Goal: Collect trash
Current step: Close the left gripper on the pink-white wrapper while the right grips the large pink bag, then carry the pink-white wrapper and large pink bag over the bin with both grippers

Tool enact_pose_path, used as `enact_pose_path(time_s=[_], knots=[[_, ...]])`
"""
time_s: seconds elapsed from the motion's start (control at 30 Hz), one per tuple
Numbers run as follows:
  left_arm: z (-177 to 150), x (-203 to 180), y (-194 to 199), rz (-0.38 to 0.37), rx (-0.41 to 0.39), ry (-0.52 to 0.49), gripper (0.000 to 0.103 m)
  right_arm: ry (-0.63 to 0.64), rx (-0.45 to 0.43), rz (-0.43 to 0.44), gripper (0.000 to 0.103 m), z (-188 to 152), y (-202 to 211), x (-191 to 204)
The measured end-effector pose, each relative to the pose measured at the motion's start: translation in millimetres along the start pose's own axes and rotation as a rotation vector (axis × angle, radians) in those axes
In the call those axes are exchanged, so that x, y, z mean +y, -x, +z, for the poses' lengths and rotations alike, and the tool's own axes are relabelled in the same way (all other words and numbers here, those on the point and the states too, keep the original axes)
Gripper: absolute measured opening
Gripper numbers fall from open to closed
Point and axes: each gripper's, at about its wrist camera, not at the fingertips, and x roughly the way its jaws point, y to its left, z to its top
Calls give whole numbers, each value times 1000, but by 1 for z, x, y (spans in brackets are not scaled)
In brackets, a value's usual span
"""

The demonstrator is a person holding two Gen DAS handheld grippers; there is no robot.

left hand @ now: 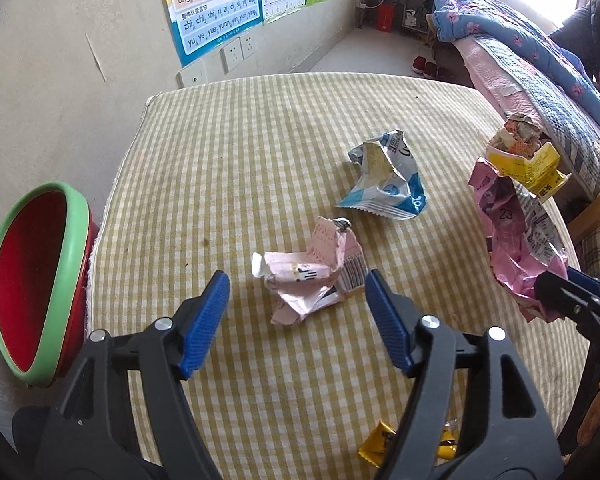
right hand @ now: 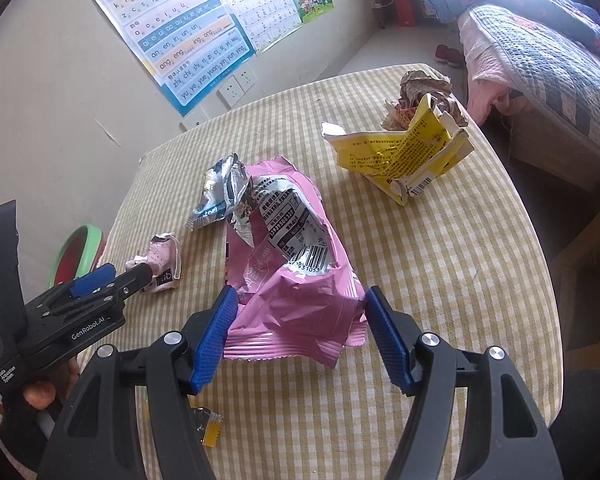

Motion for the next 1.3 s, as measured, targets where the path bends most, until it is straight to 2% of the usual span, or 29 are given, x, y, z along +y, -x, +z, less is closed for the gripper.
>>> enact_pose_path(time_s=[0.17, 0.23, 0.33, 0.57, 0.77, 1.07, 1.3], knots=[[6, -3, -22, 9, 59, -32, 70, 4, 12, 3, 64, 0, -3, 2], [5, -3, -33, 32, 105, -51, 48, 5, 10, 3, 64, 0, -2, 2], [5, -1, -31, 13, 103, -40, 43, 4, 6, 3, 64, 1, -2, 2], [-2, 14, -17, 4, 76, 25, 42, 15, 7, 6, 64, 0, -1, 5], [-3, 34, 9, 6, 16, 111, 42, 38, 9, 15, 64, -1, 0, 14], [-6, 61, 50, 90, -102, 165, 42, 83, 18, 20, 64, -5, 1, 34], [-10, 88, 53, 127, -100, 234, 42, 114, 32, 18, 64, -6, -1, 47]])
